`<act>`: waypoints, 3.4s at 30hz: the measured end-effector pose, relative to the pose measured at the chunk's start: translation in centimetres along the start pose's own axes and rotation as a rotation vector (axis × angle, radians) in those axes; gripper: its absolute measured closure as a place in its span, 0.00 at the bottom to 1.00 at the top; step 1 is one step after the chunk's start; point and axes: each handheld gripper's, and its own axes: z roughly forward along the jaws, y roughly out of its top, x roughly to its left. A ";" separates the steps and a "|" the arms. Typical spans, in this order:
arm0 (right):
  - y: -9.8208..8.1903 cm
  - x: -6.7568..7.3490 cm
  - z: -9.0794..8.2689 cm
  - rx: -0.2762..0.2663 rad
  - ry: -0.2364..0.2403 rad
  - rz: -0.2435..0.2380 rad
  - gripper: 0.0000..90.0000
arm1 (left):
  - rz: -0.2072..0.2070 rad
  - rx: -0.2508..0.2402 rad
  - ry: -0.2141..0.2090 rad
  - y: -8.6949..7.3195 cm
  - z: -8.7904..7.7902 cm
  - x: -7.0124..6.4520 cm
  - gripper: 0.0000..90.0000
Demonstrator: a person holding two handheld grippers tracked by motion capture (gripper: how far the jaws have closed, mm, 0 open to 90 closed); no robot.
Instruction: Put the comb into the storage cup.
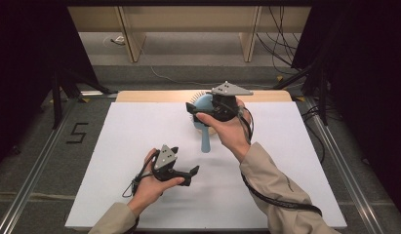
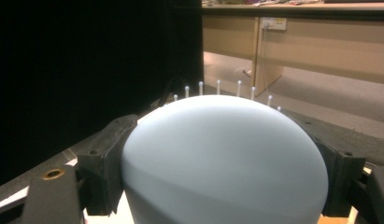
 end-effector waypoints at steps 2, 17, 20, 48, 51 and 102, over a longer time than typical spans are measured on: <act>0.1 -0.2 -0.1 -0.003 -0.006 -0.002 0.24 | 0.005 0.001 0.011 -0.1 -0.4 0.4 0.00; 0.4 -1.4 -0.6 -0.027 -0.039 0.010 0.24 | 0.012 -0.008 0.093 -0.9 -3.4 3.1 0.00; 0.4 -1.6 -0.5 -0.029 -0.043 0.011 0.24 | 0.019 -0.011 0.111 -1.1 -4.0 3.5 0.00; 1.8 -3.7 -0.5 -0.058 -0.101 0.022 0.24 | -0.007 -0.020 0.166 -2.3 -6.2 4.9 0.00; 1.9 -3.9 -0.4 -0.060 -0.108 0.024 0.24 | -0.010 -0.020 0.167 -2.4 -6.1 4.9 0.00; 4.6 -6.0 0.6 -0.092 -0.174 0.019 0.24 | -0.009 -0.026 0.177 -2.3 -6.1 5.0 0.00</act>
